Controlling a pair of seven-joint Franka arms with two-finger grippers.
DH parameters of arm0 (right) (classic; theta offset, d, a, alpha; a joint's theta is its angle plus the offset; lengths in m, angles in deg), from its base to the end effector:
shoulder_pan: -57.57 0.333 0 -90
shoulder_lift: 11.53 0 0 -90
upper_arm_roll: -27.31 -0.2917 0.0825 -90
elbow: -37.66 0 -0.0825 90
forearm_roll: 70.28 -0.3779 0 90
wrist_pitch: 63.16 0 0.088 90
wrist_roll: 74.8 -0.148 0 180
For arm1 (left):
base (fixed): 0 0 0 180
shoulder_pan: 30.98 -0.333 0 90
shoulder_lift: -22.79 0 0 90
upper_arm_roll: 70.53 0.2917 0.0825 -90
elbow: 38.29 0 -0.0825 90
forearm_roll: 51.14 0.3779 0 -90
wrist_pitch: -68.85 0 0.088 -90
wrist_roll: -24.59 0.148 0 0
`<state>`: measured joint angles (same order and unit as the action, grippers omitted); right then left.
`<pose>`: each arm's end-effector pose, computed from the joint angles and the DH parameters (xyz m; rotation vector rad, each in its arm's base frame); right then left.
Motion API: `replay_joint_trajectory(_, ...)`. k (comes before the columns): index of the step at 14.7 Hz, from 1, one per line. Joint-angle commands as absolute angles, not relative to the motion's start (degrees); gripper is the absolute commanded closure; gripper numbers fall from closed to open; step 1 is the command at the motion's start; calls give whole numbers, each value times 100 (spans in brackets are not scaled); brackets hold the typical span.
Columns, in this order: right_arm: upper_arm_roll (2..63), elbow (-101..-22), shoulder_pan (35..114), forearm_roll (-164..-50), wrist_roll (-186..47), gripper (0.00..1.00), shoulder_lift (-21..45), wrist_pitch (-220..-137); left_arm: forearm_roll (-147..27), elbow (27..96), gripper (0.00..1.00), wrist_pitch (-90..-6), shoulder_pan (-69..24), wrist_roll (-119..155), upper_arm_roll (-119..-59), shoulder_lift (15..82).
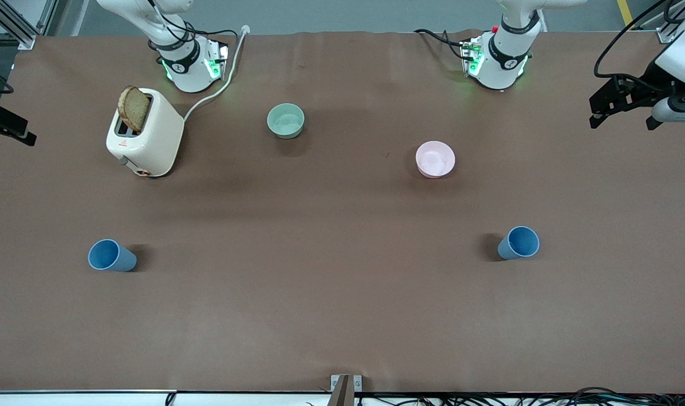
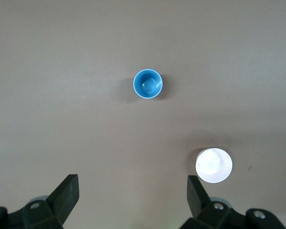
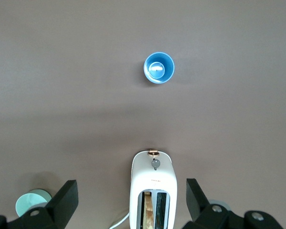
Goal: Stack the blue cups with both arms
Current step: 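Reach both grippers down toward the blue cups beside each arm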
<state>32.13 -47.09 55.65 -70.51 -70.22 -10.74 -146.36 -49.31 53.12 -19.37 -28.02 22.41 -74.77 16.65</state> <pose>0.5351 -0.0623 0.5837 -3.1336 0.0585 0.0632 0.5125 -0.0618 0.6019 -3.1021 0.1328 -0.0843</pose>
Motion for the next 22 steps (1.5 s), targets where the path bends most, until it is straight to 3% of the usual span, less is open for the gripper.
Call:
replay_joint_trajectory(1, 3057, -5049, 5449, -6940, -7120, 0, -1381, -14815, -4815, 5206, 0, -1878, -2799, 2239, -7493, 1690)
replay_joint_trajectory(6, 3074, -5040, 5440, -7010, -7120, 0, -1417, -14780, -4894, 5161, 0, -2131, -3106, 2222, -7475, 2478)
replay_joint_trajectory(11, 3092, -5049, 5449, -7010, -7058, 1, -1399, -14798, -4833, 6504, 0, -4325, -3414, 2204, -7484, 3243)
replay_joint_trajectory(16, 3320, -5093, 5449, -7019, -6935, 1, -1111, -15173, -4833, 6805, 0, -5347, -3467, 2335, -7501, 4219)
replay_joint_trajectory(18, 3355, -5093, 5396, -7019, -6935, 1, -646, -15656, -4876, 6797, 13, -5638, -3485, 2336, -7519, 4562)
replay_joint_trajectory(22, 3566, -5102, 5352, -7168, -6821, 1, 268, -16553, -4938, 6744, 53, -6035, -3485, 2301, -7554, 5020)
